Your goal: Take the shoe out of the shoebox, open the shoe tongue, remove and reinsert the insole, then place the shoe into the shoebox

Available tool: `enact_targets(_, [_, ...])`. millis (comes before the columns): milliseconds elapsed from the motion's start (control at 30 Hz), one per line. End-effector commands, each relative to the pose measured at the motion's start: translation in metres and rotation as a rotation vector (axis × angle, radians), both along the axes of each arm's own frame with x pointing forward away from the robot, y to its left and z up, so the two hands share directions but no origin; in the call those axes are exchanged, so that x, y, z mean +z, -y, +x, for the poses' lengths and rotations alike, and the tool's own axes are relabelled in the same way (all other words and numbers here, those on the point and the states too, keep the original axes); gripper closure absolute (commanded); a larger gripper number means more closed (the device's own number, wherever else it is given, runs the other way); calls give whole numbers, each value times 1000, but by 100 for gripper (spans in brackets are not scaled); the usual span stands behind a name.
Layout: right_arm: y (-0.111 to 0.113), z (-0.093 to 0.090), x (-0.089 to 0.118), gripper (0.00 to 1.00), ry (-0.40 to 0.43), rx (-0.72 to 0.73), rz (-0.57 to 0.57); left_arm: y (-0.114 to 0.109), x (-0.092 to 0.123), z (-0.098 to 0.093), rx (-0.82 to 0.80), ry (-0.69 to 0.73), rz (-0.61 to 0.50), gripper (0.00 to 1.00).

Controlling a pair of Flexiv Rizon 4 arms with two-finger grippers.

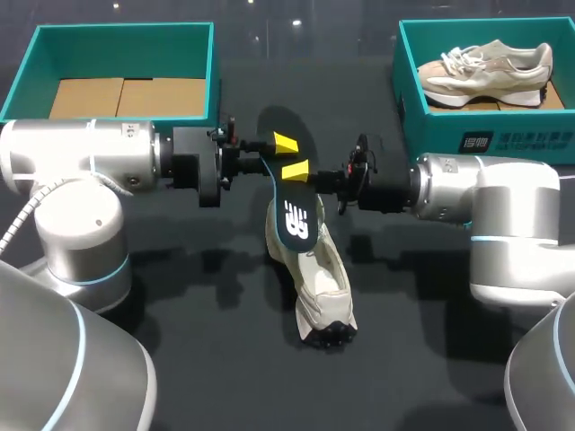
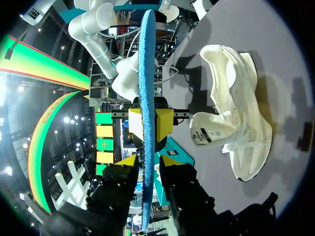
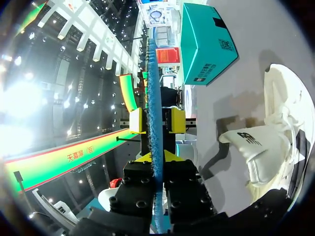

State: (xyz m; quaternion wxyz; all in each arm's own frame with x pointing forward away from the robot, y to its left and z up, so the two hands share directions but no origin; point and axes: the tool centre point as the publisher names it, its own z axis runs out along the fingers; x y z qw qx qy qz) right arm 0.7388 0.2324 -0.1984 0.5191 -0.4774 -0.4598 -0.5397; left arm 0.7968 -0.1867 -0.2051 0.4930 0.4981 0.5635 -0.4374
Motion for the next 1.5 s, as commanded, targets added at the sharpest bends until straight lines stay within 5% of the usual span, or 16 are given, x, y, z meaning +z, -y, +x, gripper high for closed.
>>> enact_targets(33, [1, -1, 0, 100, 1, -8, -3, 3, 0, 1, 3, -1, 9, 80])
enact_targets(367, [3, -1, 0, 100, 1, -25, -2, 5, -1, 0, 7, -4, 15, 79])
enact_targets(600, [3, -1, 0, 100, 2, -23, 1, 11, -4, 0, -3, -8, 33, 100])
enact_targets(733, [3, -2, -1, 100, 1, -21, 12, 14, -6, 0, -1, -6, 46, 100])
enact_targets(767, [3, -2, -1, 93, 4, -16, 18, 14, -6, 0, -1, -6, 47, 100])
enact_targets(800, [4, -2, -1, 62, 8, -7, 23, 13, -5, 0, -1, -6, 47, 100])
enact_targets(833, [5, -3, -1, 0, 16, 5, 24, 13, -5, -1, 0, -5, 48, 100])
enact_targets(1000, [31, -4, 0, 0, 93, 63, 13, 2, -2, -5, 2, -4, 52, 100])
enact_targets(1100, [49, -3, 4, 0, 213, 107, 12, -5, -1, -8, 2, -9, 54, 100])
enact_targets(1433, [49, -3, 4, 0, 213, 107, 12, -20, -5, -25, 42, -31, 97, 100])
enact_targets(1500, [45, -9, 9, 0, 438, 196, -10, -20, -6, -28, 40, -48, 100, 100])
